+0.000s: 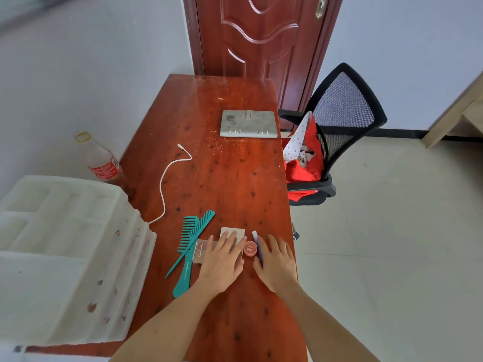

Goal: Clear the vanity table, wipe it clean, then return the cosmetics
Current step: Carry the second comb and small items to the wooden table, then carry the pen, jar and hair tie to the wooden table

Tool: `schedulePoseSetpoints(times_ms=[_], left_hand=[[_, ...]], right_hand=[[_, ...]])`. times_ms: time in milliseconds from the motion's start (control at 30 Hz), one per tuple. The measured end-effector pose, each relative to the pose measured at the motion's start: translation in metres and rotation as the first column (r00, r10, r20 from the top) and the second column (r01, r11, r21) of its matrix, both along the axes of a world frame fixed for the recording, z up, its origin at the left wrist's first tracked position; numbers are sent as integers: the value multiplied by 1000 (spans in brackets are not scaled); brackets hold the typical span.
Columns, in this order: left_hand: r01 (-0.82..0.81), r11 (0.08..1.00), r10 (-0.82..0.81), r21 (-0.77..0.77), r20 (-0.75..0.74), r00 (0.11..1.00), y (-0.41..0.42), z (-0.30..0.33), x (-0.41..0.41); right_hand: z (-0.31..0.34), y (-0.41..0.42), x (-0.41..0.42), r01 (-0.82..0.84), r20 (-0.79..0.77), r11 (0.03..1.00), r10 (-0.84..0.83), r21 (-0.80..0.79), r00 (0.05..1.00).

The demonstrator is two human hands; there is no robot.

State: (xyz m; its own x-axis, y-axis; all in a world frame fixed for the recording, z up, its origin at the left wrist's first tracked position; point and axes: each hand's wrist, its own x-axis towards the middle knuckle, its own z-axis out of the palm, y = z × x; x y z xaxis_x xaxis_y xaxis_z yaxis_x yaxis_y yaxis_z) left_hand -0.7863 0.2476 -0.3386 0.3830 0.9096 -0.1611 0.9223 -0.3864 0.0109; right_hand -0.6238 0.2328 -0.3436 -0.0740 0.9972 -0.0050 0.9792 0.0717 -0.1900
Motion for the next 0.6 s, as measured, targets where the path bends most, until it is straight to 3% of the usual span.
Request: schedulePoseSetpoints(times_ms=[333,600], left_hand=[[-314,943,314,109,21,949,-18,58,-4],[-659,676,647,329,163,745,-93,146,-13]], right_hand=[[49,29,7,-242,112,960,227,141,967],[141,38,-39,-553,70,752,569,359,819]])
